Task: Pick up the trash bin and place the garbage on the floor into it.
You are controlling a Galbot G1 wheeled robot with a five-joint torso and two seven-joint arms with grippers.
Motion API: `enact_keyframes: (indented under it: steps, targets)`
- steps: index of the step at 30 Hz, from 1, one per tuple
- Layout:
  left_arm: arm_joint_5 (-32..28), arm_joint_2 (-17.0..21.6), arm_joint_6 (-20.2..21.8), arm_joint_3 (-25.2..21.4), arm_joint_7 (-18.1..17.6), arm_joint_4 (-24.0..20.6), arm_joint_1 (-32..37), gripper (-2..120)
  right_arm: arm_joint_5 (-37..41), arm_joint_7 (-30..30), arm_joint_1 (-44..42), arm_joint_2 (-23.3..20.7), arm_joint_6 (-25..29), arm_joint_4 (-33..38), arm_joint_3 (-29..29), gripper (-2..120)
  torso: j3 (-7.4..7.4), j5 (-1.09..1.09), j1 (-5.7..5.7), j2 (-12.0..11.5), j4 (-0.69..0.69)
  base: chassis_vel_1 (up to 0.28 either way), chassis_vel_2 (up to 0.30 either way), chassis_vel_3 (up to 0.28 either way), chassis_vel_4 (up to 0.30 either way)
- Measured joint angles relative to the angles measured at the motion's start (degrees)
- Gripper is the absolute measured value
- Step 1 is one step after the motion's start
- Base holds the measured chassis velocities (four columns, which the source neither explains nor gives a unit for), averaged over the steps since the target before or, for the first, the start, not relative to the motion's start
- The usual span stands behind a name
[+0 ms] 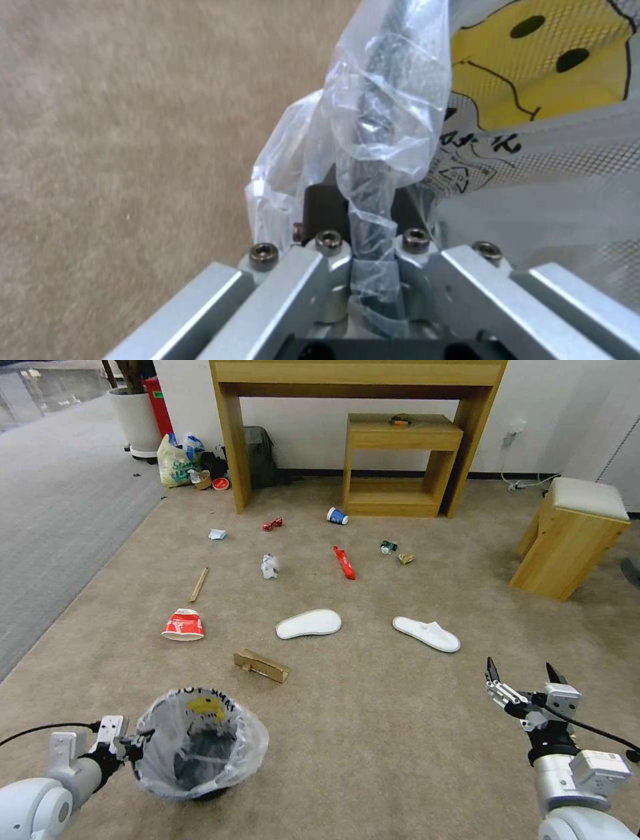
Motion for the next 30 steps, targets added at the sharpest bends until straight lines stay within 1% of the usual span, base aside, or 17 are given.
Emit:
enact_keyframes:
  steps: [3,4,5,6,7,9,10,11,13,14,16,20,30]
  targets:
    - [-4.1,-1.0,0.0,0.0,-4.1,-2.5,-0.6,0,-0.2,0.1,0.7,-0.1,-0.8,0.4,-0.1,100,0.00,0.01,0.00,0.0,-0.01,0.000,0.000,0.000,0.000]
    - [-4.1,-1.0,0.0,0.0,-4.1,-2.5,-0.6,0,-0.2,0.1,0.7,-0.1,-0.8,0.4,-0.1,100,0.00,0.01,0.00,0.0,-0.01,0.000,0.000,0.000,0.000]
    - [-5.6,-1.5,0.0,0.0,-5.5,-3.3,-0.8,0,-0.2,0.2,1.0,-0.2,-1.0,0.6,-0.1,100,0.00,0.02,0.00,0.0,-0.01,0.000,0.000,0.000,0.000]
    - [-8.3,-2.2,0.0,-0.1,-7.7,-4.4,-0.9,0,-0.3,0.3,1.5,-0.3,-1.1,0.9,-0.1,100,0.00,0.01,0.00,0.0,0.00,0.000,0.000,0.000,0.000]
    - [-8.3,-2.2,0.0,-0.1,-7.7,-4.4,-0.9,0,-0.3,0.3,1.5,-0.3,-1.1,0.9,-0.1,100,0.00,0.01,0.00,0.0,0.00,0.000,0.000,0.000,0.000]
    - [-12.2,-3.8,0.0,-0.4,-11.3,-6.5,-1.0,0,-0.4,0.7,2.0,-0.4,-1.2,1.6,0.1,100,0.00,0.01,0.00,0.0,0.00,0.000,0.000,0.000,0.000]
    - [-12.2,-3.8,0.0,-0.4,-11.3,-6.5,-1.0,0,-0.4,0.7,2.0,-0.4,-1.2,1.6,0.1,100,0.00,0.01,0.00,0.0,0.00,0.000,0.000,0.000,0.000]
    - [-13.9,-4.6,0.0,-0.5,-12.9,-7.6,-0.9,0,-0.5,0.7,2.1,-0.3,-1.2,1.9,0.2,100,0.00,0.01,0.00,0.0,0.00,0.000,0.000,0.000,0.000]
    - [-14.7,-6.0,0.0,-0.9,-14.4,-9.0,-0.5,0,-1.2,0.4,2.1,-0.2,-1.3,2.4,0.3,100,0.00,0.02,0.00,0.0,0.00,0.000,0.000,0.000,0.000]
    - [-14.7,-6.0,0.0,-0.9,-14.4,-9.0,-0.5,0,-1.2,0.4,2.1,-0.2,-1.3,2.4,0.3,100,0.00,0.02,0.00,0.0,0.00,0.000,0.000,0.000,0.000]
    - [-14.7,-7.4,-0.3,-1.0,-14.6,-9.9,-0.1,0,-2.0,-0.1,2.0,0.1,-1.3,2.6,0.2,100,0.00,0.01,0.00,0.0,0.01,0.000,0.000,0.000,0.000]
    - [-14.1,-9.0,-1.6,-1.0,-13.8,-10.4,0.2,0,-3.3,-0.9,1.9,0.7,-1.3,2.6,-0.2,100,0.00,0.02,0.00,0.0,0.00,0.000,0.000,0.000,0.000]
    - [-11.6,-9.1,-1.9,-0.2,-12.6,-10.8,0.8,0,-3.7,-1.0,2.0,1.1,-0.9,2.2,-0.5,100,0.00,0.01,0.00,0.0,0.00,0.000,0.000,0.000,0.000]
